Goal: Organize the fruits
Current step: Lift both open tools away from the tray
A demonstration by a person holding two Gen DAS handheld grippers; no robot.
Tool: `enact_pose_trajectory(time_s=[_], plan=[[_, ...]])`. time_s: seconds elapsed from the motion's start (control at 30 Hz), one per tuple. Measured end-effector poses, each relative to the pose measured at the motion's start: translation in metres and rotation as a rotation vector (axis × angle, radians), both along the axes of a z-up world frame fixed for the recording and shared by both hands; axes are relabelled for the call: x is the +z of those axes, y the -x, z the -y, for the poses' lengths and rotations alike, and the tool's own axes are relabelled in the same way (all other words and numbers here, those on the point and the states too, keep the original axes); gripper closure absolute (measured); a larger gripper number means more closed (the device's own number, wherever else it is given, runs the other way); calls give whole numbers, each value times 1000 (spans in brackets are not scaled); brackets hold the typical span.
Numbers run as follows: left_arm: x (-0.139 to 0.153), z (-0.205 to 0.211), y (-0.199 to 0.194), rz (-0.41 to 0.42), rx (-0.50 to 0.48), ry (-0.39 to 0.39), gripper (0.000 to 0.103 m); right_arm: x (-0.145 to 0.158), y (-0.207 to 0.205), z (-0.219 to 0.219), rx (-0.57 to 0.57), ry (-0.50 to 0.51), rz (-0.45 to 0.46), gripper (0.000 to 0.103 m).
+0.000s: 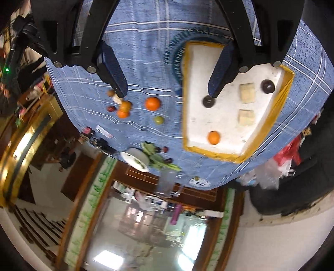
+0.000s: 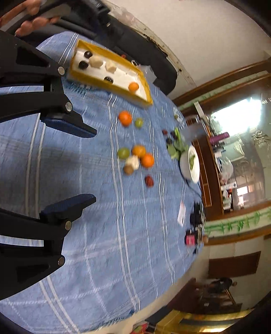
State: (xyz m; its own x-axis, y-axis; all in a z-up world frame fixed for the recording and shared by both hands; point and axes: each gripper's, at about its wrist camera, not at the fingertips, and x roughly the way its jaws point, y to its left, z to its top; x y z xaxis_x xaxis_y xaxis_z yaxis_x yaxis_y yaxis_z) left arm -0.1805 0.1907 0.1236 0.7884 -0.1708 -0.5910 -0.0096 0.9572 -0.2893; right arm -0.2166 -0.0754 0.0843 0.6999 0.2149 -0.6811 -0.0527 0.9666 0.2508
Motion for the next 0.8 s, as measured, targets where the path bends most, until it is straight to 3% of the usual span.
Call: enact_pose_trajectory(time_s=[0.17, 0.43, 0.8], plan=[[8, 23, 2, 11, -26, -33, 20, -6, 8, 29, -31, -36, -2, 43], [-7, 56, -12, -46, -92, -68, 20, -18, 2, 37, -31, -47, -28, 43], [-28, 60, -42, -120, -95, -46, 20, -11, -27, 36, -11, 5, -34, 43]])
